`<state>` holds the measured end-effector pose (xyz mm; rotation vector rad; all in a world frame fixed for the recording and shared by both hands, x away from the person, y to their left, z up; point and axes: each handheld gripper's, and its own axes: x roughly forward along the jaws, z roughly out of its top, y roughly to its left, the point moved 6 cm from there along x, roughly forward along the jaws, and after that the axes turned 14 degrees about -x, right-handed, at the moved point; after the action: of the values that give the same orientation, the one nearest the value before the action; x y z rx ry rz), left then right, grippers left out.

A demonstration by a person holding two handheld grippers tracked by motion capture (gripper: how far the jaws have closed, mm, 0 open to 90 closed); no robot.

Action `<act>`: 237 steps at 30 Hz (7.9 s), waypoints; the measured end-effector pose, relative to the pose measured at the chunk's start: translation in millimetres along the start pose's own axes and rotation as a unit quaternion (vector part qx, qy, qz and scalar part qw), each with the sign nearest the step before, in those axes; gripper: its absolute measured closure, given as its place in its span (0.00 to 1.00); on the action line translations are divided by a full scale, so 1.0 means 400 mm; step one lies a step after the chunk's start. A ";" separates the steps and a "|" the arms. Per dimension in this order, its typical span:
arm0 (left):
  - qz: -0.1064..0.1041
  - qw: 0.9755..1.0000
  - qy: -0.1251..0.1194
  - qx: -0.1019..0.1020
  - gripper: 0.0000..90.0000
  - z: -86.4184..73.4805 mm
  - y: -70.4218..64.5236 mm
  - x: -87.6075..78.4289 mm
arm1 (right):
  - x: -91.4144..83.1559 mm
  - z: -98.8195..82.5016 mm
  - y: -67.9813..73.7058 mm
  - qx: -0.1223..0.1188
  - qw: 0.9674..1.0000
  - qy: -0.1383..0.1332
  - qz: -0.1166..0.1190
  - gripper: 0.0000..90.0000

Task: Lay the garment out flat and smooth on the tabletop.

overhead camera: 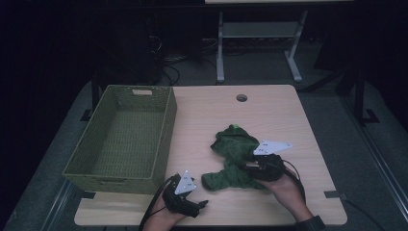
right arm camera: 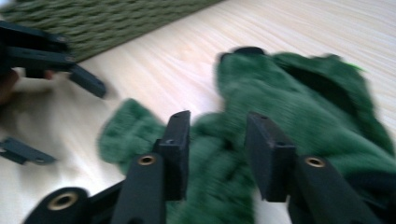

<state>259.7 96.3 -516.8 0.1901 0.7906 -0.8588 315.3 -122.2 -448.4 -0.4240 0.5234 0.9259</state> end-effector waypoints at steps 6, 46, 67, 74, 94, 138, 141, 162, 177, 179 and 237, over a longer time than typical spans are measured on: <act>-0.005 1.000 0.006 -0.008 0.14 -0.006 0.005 -0.001 | 0.041 0.035 0.082 -0.026 0.999 -0.002 0.045 0.76; -0.006 1.000 0.005 -0.011 0.14 -0.008 0.006 -0.002 | 0.192 0.014 0.230 -0.072 0.993 0.054 0.082 0.96; -0.007 1.000 0.005 -0.013 0.14 -0.007 0.005 -0.001 | 0.017 0.014 0.097 -0.011 0.998 -0.033 0.047 0.95; -0.007 1.000 0.003 -0.015 0.15 -0.007 0.005 -0.001 | -0.017 -0.030 0.052 0.012 0.999 -0.028 0.026 0.95; -0.004 1.000 0.004 -0.013 0.14 -0.005 0.006 0.000 | -0.076 -0.065 -0.023 0.042 0.999 -0.023 -0.023 1.00; -0.004 1.000 0.004 -0.011 0.15 -0.001 0.010 0.003 | -0.104 -0.213 -0.063 0.046 0.998 0.038 -0.019 0.70; -0.004 1.000 0.004 -0.010 0.15 0.000 0.011 0.003 | -0.128 -0.239 -0.065 0.050 0.998 0.039 -0.024 0.69; -0.004 1.000 0.002 -0.013 0.15 0.000 0.010 0.004 | -0.175 -0.315 -0.052 0.041 0.999 0.034 -0.007 0.67; -0.004 1.000 0.003 -0.012 0.15 0.000 0.010 0.004 | -0.152 -0.328 -0.046 0.056 0.997 0.048 0.039 0.90; -0.004 1.000 0.003 -0.012 0.15 0.000 0.010 0.004 | -0.156 -0.325 -0.048 0.057 0.997 0.043 0.042 0.93; -0.006 1.000 0.005 -0.006 0.15 0.001 0.012 0.005 | 0.045 0.016 0.006 -0.077 0.989 -0.032 0.122 0.89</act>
<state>264.3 98.0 -518.5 0.1798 0.8065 -0.8661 323.8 -105.8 -454.4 -0.4750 0.4519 1.2170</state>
